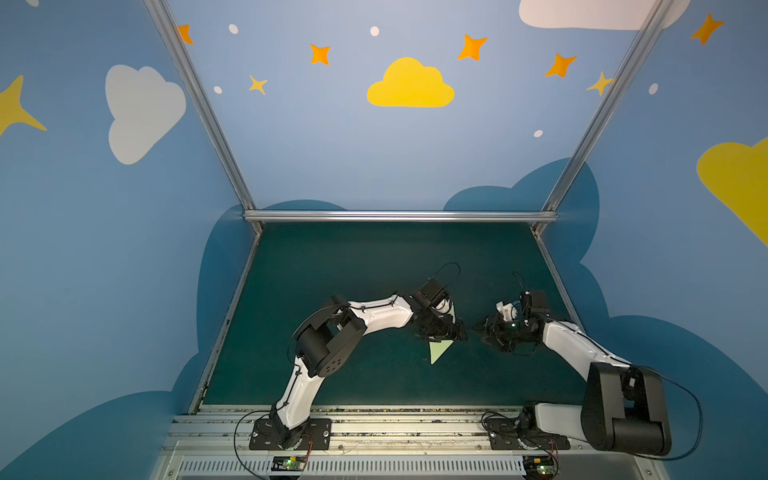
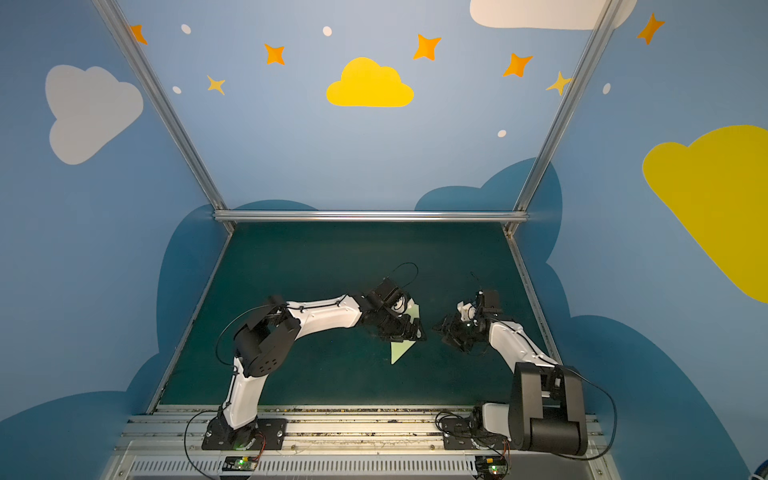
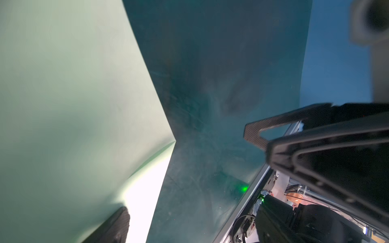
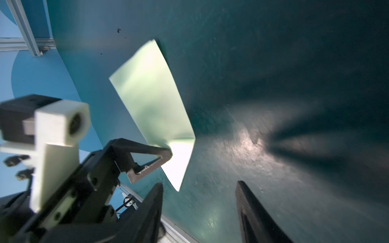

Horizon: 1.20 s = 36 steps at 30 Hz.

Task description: Fold a paper plane with a square sheet of paper (fold left side to right side)

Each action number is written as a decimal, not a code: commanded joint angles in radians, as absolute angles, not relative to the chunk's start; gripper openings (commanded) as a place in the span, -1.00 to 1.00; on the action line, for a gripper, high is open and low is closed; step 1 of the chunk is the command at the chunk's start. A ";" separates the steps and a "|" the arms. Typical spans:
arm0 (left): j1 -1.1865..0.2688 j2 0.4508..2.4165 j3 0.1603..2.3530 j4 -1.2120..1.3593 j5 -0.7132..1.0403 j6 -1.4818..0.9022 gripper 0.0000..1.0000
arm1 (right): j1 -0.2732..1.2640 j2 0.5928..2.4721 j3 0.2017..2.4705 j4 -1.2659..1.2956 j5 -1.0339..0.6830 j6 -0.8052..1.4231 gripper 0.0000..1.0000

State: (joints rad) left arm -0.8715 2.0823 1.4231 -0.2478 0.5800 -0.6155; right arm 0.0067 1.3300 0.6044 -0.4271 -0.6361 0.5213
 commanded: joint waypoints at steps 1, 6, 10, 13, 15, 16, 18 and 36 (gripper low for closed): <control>-0.856 2.095 1.402 -0.264 0.597 -0.579 0.87 | 0.032 1.362 0.585 -0.344 -0.685 0.547 0.01; -0.834 2.083 1.340 -0.204 0.615 -0.584 0.86 | 0.083 1.406 0.577 -0.264 -0.683 0.606 -0.08; -0.821 2.056 1.292 -0.178 0.626 -0.575 0.86 | 0.109 1.434 0.589 -0.238 -0.663 0.630 -0.14; -0.809 2.024 1.255 -0.174 0.638 -0.553 0.86 | 0.127 1.447 0.599 -0.226 -0.655 0.644 -0.16; -0.800 2.001 1.229 -0.165 0.649 -0.543 0.86 | 0.148 1.454 0.606 -0.219 -0.645 0.652 -0.16; -0.794 1.991 1.220 -0.164 0.650 -0.536 0.86 | 0.160 1.459 0.607 -0.213 -0.640 0.657 -0.13; -0.786 1.980 1.208 -0.165 0.658 -0.526 0.86 | 0.180 1.474 0.607 -0.193 -0.633 0.673 -0.11; -0.767 1.977 1.181 -0.149 0.689 -0.512 0.86 | 0.304 1.592 0.616 -0.030 -0.607 0.801 -0.31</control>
State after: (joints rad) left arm -0.7727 1.9858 1.1999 -0.1081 0.7033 -0.5308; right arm 0.2932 1.5665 0.6025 -0.0479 -0.6373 0.7834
